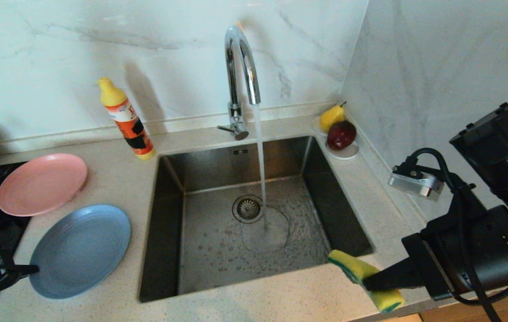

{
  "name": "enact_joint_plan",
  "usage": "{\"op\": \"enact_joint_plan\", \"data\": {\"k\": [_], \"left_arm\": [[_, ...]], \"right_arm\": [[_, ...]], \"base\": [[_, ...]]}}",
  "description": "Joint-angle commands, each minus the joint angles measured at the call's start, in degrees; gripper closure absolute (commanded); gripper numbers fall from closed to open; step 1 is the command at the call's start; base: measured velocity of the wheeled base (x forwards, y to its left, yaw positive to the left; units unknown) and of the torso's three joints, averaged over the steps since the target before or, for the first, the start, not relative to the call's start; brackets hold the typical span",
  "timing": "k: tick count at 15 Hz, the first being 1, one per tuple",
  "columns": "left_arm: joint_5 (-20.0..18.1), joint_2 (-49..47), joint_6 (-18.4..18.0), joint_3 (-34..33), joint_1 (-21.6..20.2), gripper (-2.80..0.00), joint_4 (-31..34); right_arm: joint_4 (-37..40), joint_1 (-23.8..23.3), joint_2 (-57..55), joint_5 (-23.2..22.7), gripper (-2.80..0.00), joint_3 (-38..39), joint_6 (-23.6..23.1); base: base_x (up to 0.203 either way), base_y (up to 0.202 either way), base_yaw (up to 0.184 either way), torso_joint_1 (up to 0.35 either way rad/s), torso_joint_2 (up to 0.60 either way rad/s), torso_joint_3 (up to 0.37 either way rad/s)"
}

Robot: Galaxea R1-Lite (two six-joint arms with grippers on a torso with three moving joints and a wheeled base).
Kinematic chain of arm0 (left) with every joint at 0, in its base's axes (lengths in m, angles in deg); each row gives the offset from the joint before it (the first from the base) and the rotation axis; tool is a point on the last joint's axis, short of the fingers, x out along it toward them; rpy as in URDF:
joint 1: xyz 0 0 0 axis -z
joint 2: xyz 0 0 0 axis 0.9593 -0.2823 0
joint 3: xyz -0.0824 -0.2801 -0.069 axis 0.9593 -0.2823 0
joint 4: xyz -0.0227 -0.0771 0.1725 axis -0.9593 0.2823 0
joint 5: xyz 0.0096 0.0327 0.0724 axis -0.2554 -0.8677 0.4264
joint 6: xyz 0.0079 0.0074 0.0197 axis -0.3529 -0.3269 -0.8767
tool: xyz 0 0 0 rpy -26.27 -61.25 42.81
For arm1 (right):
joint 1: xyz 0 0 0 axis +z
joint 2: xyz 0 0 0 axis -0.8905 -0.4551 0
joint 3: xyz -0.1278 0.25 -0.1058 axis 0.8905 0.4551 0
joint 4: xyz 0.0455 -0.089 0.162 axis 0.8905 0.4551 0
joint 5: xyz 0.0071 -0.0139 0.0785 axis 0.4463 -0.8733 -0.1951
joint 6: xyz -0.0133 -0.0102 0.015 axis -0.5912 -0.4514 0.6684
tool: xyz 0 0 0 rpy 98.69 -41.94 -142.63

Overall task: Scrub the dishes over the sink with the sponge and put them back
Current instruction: Wash the plate

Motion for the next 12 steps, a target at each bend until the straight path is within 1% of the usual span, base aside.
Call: {"op": "enact_joint_plan", "data": {"k": [1,3,4,7,12], "left_arm": [[-0.47,1.19,-0.05,-0.28,-0.03,0.00,-0.01],[-0.85,3.61,0.01,-0.61,0.05,0.00,0.21],[-1.80,5.16,0.06,-0.61,0.05,0.00,0.94],[-4.93,11.27,0.08,0.00,0.40,0.00,6.15],[-6.36,19.71,0.40,2.24,3.65,0.00,14.19]], "right_arm": [[0.19,0.03,0.14,-0.12,0.00,-0.07,0.15],[0.27,0.03,0.22,-0.12,0.00,-0.16,0.15],[0.25,0.03,0.22,-0.12,0.00,-0.33,0.15],[0.28,0.03,0.14,-0.12,0.00,-0.53,0.15],[0.28,0.03,0.37,-0.12,0.00,-0.77,0.24]], "base": [[0.000,0.000,0.000,0.000,0.00,0.000],[0.000,0.000,0.000,0.000,0.00,0.000],[0.000,0.000,0.000,0.000,0.00,0.000],[0.000,0.000,0.000,0.000,0.00,0.000],[0.000,0.000,0.000,0.000,0.00,0.000]]}}
